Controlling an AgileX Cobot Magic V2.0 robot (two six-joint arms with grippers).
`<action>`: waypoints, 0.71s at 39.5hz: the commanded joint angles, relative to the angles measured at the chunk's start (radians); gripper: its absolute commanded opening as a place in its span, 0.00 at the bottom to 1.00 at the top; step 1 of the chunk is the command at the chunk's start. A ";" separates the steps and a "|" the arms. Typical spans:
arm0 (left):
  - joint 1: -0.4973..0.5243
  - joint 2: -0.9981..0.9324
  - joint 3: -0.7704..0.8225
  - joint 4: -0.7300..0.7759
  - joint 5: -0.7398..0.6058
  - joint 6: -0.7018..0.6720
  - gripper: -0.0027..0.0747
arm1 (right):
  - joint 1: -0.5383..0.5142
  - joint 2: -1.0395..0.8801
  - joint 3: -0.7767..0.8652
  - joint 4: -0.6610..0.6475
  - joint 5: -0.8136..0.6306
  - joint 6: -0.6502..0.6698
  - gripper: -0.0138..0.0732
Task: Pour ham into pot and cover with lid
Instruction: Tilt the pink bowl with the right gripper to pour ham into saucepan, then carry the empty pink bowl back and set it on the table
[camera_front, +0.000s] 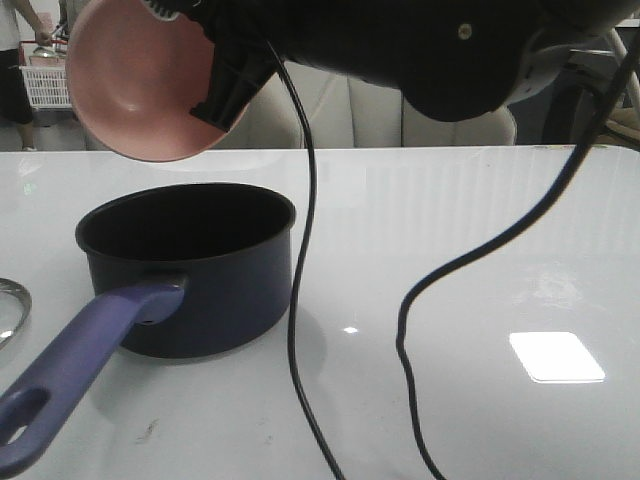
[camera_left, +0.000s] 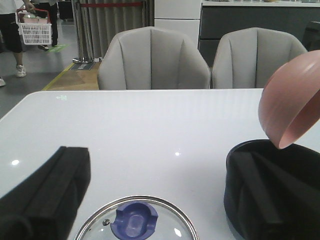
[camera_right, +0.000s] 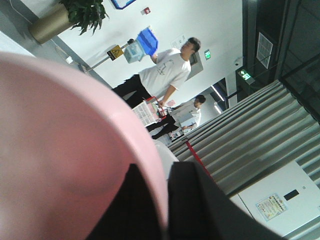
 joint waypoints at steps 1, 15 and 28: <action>-0.006 0.007 -0.026 -0.009 -0.088 -0.001 0.80 | -0.001 -0.058 -0.024 0.048 -0.099 -0.005 0.32; -0.006 0.007 -0.026 -0.009 -0.088 -0.001 0.80 | -0.021 -0.165 -0.047 0.556 0.251 0.154 0.32; -0.006 0.007 -0.026 -0.009 -0.088 -0.001 0.80 | -0.246 -0.352 -0.103 0.723 0.870 0.154 0.32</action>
